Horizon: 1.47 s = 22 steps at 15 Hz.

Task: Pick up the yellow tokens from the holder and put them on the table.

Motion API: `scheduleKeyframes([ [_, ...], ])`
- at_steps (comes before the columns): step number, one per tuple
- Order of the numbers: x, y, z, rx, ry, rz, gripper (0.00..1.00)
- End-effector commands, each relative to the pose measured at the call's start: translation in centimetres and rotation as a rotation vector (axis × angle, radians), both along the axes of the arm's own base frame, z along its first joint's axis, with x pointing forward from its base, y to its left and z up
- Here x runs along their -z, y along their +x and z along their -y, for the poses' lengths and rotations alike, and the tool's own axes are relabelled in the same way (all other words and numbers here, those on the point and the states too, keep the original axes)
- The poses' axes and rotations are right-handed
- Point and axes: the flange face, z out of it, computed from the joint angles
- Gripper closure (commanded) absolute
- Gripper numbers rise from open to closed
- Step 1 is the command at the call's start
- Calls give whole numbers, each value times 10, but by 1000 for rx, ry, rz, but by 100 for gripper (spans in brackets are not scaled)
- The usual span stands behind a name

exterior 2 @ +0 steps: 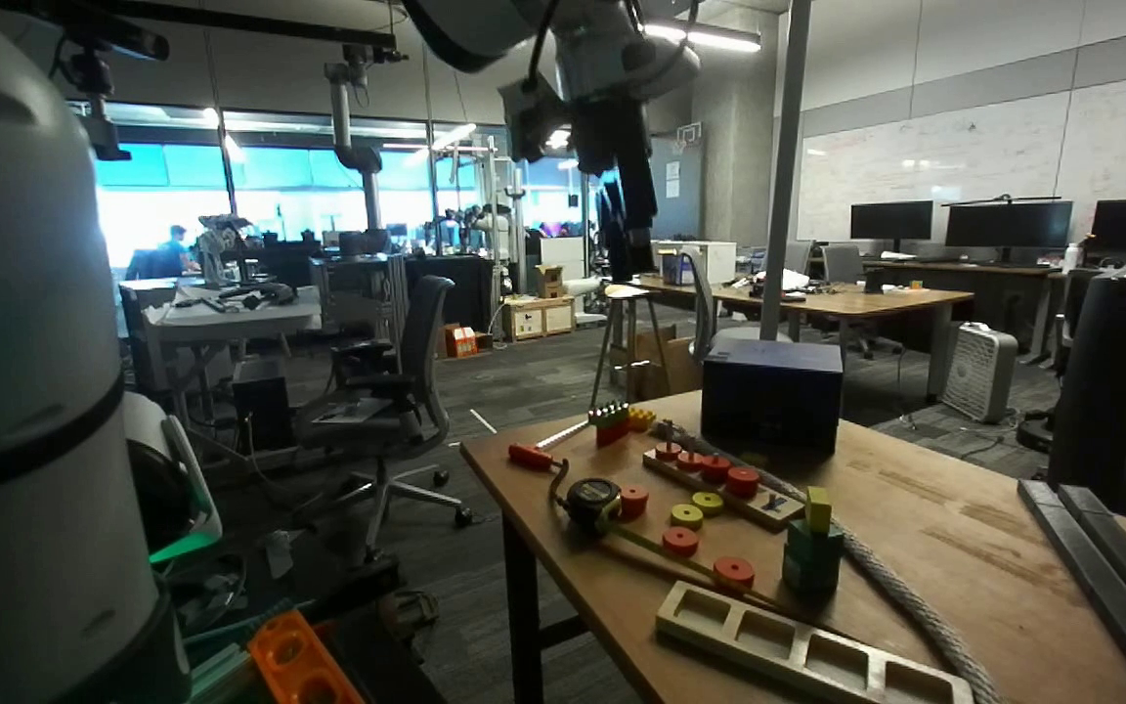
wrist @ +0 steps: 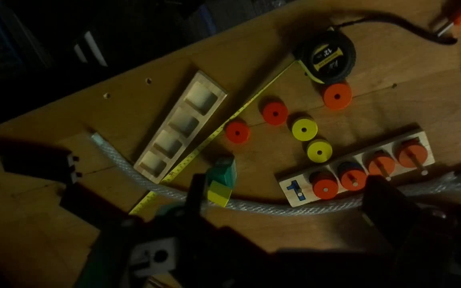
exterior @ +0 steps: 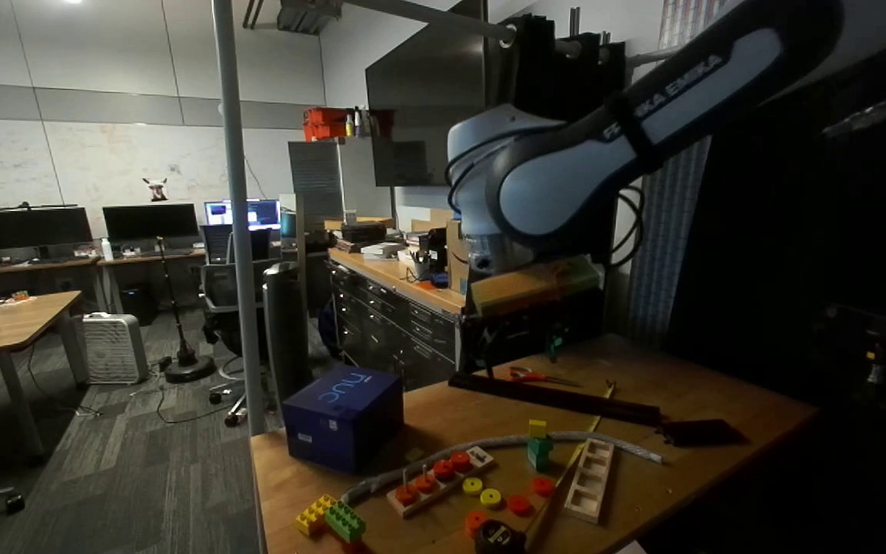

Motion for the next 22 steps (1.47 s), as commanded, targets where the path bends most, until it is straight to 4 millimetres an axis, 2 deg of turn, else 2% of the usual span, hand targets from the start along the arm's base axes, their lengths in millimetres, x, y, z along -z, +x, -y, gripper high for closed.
scheduleKeyframes([
  [1,-67,-57,-6,-134,-36,-18,0],
  [3,-101,-89,-7,-191,-52,-13,0],
  [6,-144,-139,6,-285,-46,13,0],
  [9,-179,-188,34,-394,-20,71,0],
  [11,-196,-217,60,-438,14,122,0],
  [13,-206,-233,92,-420,85,184,0],
  [16,-204,-244,132,-366,170,174,0],
  [18,-198,-246,146,-357,198,139,0],
  [22,-183,-245,157,-328,201,68,0],
])
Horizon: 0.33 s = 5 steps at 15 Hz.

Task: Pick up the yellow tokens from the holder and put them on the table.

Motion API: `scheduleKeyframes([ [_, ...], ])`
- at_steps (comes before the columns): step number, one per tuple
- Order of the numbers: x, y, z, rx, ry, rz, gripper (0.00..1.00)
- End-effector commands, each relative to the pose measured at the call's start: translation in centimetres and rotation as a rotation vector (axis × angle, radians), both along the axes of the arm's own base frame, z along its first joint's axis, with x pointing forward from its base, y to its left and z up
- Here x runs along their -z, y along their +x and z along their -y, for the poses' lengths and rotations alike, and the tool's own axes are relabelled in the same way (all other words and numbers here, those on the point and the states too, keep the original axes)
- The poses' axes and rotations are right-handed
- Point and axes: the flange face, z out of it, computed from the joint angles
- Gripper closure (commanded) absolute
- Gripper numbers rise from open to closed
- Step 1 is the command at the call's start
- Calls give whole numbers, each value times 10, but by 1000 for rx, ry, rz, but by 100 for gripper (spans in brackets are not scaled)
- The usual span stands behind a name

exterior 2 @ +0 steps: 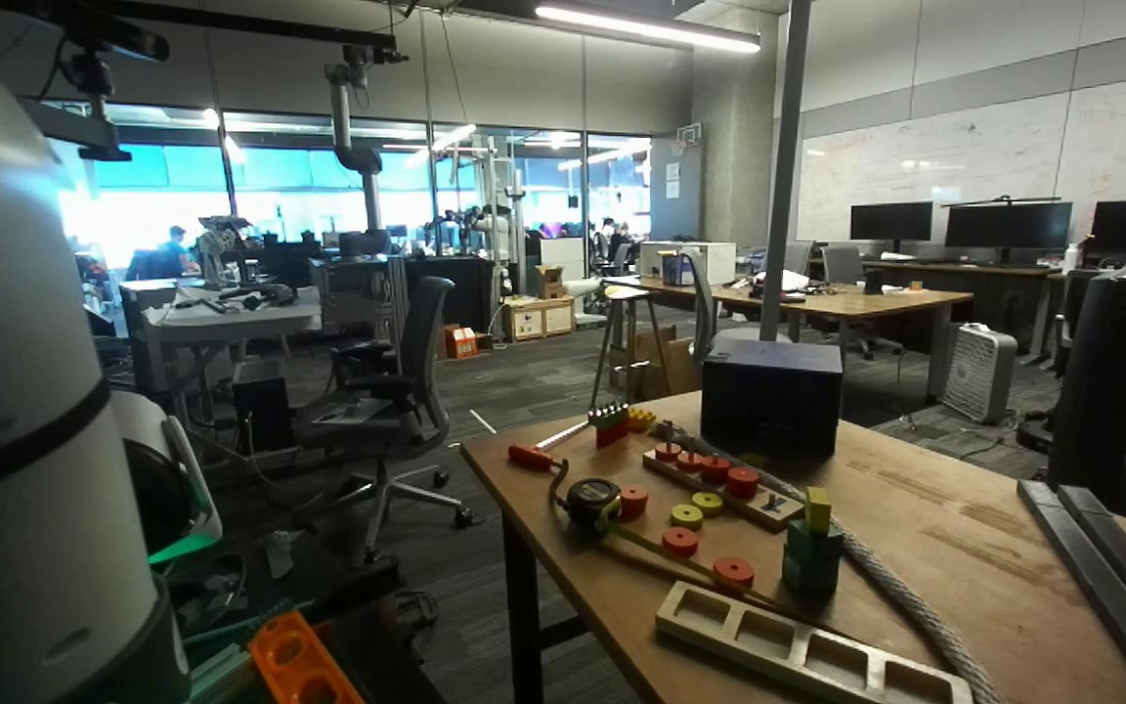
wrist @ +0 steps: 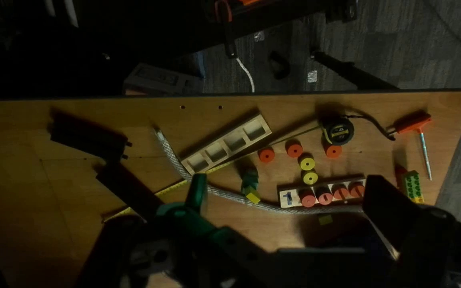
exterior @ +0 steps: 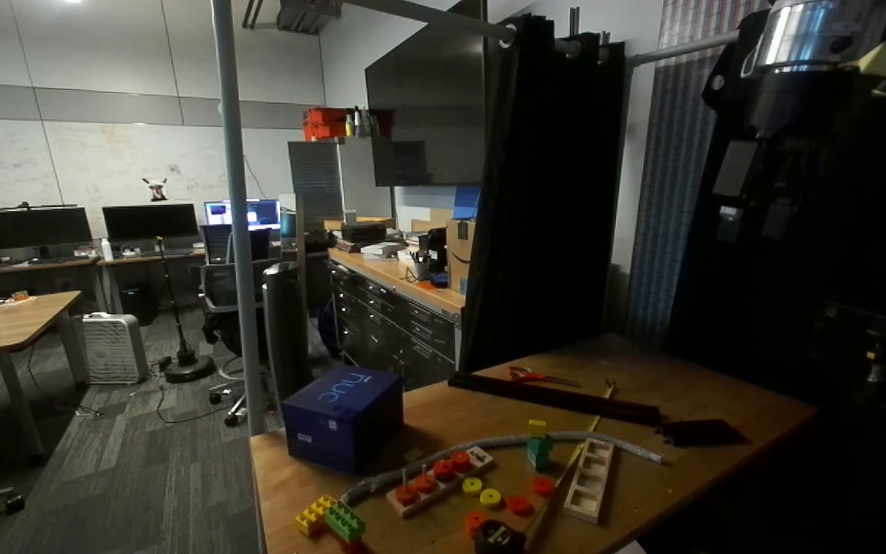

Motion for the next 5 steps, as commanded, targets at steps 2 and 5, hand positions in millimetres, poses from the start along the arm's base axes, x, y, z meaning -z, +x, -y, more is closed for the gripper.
scheduleKeyframes([
  [2,6,2,3,12,1,-26,0],
  [5,10,4,5,16,1,-40,0],
])
